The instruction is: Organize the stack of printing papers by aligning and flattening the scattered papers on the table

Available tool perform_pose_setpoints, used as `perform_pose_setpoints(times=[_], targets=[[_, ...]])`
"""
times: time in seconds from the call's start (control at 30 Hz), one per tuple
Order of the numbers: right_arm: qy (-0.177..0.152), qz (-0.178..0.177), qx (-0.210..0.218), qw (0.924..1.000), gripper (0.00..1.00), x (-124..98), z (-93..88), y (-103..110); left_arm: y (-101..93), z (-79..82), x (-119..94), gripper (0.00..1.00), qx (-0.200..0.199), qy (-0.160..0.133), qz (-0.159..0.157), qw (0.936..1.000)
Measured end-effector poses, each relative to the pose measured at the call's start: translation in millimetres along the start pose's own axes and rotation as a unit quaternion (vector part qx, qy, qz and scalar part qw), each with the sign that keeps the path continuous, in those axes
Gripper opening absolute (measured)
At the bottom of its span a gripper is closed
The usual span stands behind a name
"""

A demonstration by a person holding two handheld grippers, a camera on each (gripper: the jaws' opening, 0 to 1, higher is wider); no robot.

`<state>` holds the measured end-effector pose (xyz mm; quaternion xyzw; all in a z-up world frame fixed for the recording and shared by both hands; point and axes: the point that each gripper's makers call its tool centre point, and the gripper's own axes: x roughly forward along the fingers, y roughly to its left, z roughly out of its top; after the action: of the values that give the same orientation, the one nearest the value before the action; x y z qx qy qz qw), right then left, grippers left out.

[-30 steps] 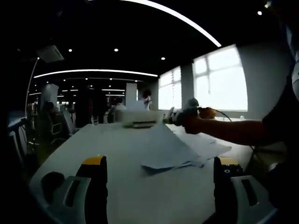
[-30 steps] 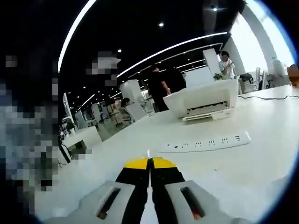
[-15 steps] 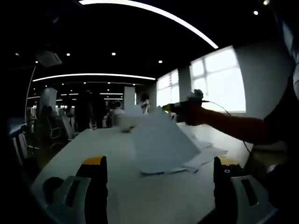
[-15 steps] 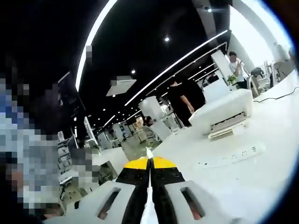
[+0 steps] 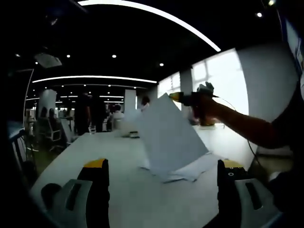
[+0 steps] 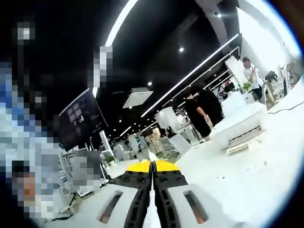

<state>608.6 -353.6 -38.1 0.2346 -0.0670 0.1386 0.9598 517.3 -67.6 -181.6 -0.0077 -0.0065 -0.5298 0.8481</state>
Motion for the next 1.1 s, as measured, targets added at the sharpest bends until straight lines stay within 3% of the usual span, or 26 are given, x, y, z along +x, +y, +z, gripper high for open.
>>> perform_pose_setpoints(times=[0.37,0.67,0.97,1.1], targets=[[0.002,0.057,0.019,0.9982,0.00,-8,8.9,46,-2.8,7.9,4,0.97,-0.001,-0.002,-0.001,1.0000],[0.007,0.119,0.047,0.9918,0.00,-15,15.6,90,-7.8,14.8,8,0.97,-0.003,-0.011,-0.006,0.9999],[0.022,0.159,-0.024,0.9867,0.00,-22,14.4,145,-3.4,20.3,8,0.97,-0.008,-0.020,-0.001,0.9998],[0.023,0.180,-0.022,0.9832,0.00,-26,15.7,162,-3.2,22.2,9,0.97,-0.010,-0.025,-0.003,0.9996]])
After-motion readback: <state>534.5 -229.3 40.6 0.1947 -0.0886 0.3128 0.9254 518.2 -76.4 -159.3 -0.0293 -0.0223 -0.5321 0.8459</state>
